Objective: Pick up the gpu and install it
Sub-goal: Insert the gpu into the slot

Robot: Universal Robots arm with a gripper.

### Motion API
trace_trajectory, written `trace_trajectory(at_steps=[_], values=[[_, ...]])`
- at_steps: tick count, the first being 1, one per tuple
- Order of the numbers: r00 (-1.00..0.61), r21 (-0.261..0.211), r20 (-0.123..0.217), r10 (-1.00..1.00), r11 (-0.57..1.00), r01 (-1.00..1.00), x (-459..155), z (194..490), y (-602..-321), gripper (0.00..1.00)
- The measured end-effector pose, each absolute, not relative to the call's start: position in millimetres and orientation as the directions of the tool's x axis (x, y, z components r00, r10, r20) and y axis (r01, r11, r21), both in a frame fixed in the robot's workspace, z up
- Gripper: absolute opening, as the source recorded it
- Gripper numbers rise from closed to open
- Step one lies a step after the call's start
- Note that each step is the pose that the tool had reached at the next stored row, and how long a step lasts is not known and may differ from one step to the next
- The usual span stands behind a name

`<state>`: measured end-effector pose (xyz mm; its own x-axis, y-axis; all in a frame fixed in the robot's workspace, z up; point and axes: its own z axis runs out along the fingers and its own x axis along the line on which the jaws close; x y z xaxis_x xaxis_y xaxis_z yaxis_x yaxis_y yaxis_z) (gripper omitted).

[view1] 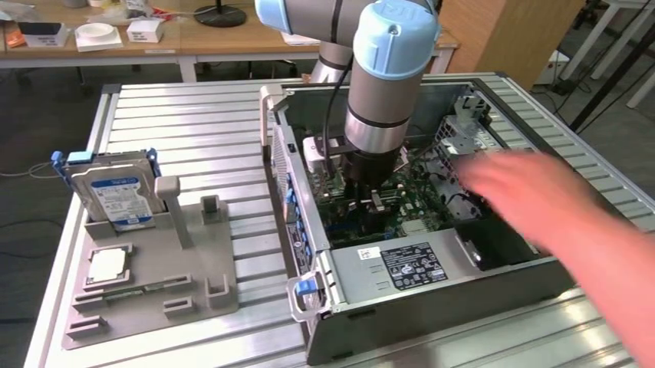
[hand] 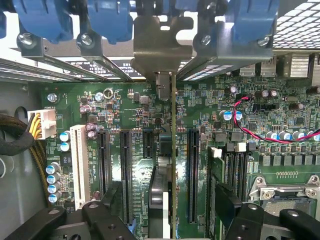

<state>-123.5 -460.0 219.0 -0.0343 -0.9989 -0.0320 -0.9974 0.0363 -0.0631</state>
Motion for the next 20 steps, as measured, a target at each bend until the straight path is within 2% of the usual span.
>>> trace_trajectory(at_steps=[20], values=[[-0.034, -0.063, -0.032, -0.999, 0.036, -0.997, -123.5, 219.1, -460.0, 0.84]])
